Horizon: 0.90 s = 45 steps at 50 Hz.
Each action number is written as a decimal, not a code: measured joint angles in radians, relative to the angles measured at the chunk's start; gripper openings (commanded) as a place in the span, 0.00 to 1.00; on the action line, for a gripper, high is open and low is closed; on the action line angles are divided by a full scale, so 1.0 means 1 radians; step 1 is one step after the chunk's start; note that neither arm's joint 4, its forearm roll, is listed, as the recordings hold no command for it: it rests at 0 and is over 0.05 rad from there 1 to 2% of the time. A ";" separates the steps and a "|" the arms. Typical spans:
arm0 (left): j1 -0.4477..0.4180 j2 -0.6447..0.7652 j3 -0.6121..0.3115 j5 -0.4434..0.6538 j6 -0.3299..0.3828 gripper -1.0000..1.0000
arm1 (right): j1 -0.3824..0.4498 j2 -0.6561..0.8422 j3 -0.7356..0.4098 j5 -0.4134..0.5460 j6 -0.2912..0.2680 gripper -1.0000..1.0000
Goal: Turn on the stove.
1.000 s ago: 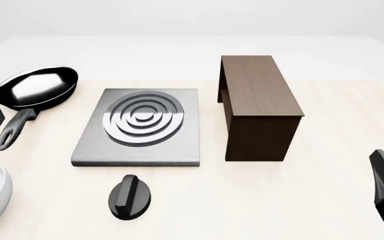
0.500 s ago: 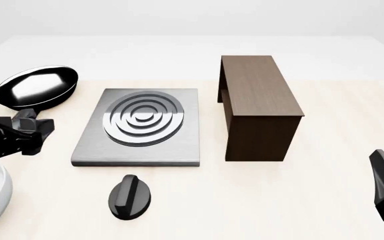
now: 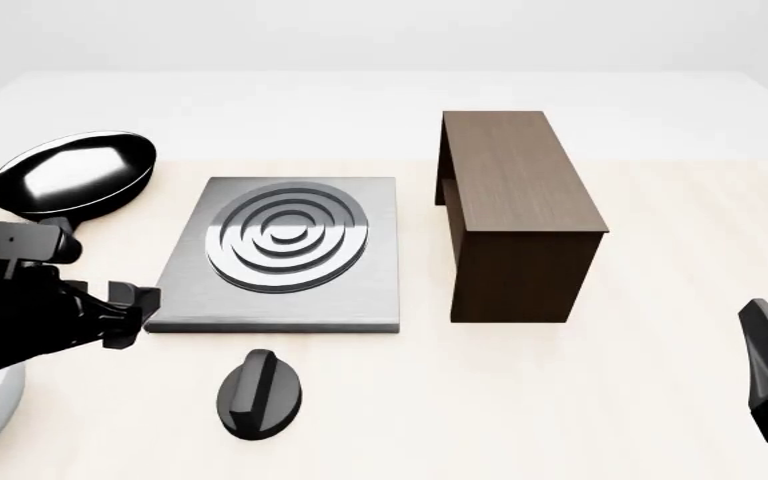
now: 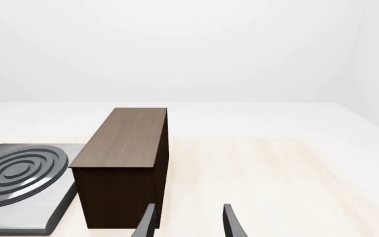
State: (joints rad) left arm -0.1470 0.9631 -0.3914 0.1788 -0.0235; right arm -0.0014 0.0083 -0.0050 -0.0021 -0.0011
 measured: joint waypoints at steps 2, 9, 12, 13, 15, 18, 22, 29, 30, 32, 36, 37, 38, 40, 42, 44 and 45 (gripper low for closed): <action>-0.007 0.007 0.006 -0.005 -0.005 1.00 | 0.000 0.000 0.000 0.000 0.000 1.00; -0.031 0.024 0.026 -0.015 -0.027 1.00 | 0.000 0.000 0.000 0.000 0.000 1.00; -0.043 0.031 0.034 -0.019 -0.039 1.00 | 0.000 0.000 0.000 0.000 0.000 1.00; -0.047 0.034 0.038 -0.021 -0.043 1.00 | 0.000 0.000 0.000 0.000 0.000 1.00; -0.057 0.042 0.045 -0.027 -0.053 1.00 | 0.000 0.000 0.000 0.000 0.000 1.00; -0.074 0.054 0.057 -0.036 -0.068 1.00 | 0.000 0.000 0.000 0.000 0.000 1.00; -0.098 0.072 0.074 -0.051 -0.090 1.00 | 0.000 0.000 0.000 0.000 0.000 1.00; -0.136 0.122 0.104 -0.095 -0.127 1.00 | 0.000 0.000 0.000 0.000 0.000 1.00; -0.144 0.131 0.108 -0.102 -0.137 1.00 | 0.000 0.000 0.000 0.000 0.000 1.00; -0.157 0.146 0.117 -0.116 -0.150 1.00 | 0.000 0.000 0.000 0.000 0.000 1.00; -0.180 0.172 0.130 -0.139 -0.174 1.00 | 0.000 0.000 0.000 0.000 0.000 1.00; -0.186 0.178 0.133 -0.144 -0.179 1.00 | 0.000 0.000 0.000 0.000 0.000 1.00; -0.194 0.185 0.136 -0.150 -0.188 1.00 | 0.000 0.000 0.000 0.000 0.000 1.00; -0.208 0.198 0.140 -0.161 -0.202 1.00 | 0.000 0.000 0.000 0.000 0.000 1.00; -0.224 0.211 0.144 -0.173 -0.218 1.00 | 0.000 0.000 0.000 0.000 0.000 1.00; -0.240 0.223 0.147 -0.183 -0.233 1.00 | 0.000 0.000 0.000 0.000 0.000 1.00; -0.247 0.229 0.149 -0.187 -0.240 1.00 | 0.000 0.000 0.000 0.000 0.000 1.00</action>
State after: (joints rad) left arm -0.3937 1.1918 -0.2425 -0.0083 -0.2639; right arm -0.0014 0.0083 -0.0050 -0.0021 -0.0012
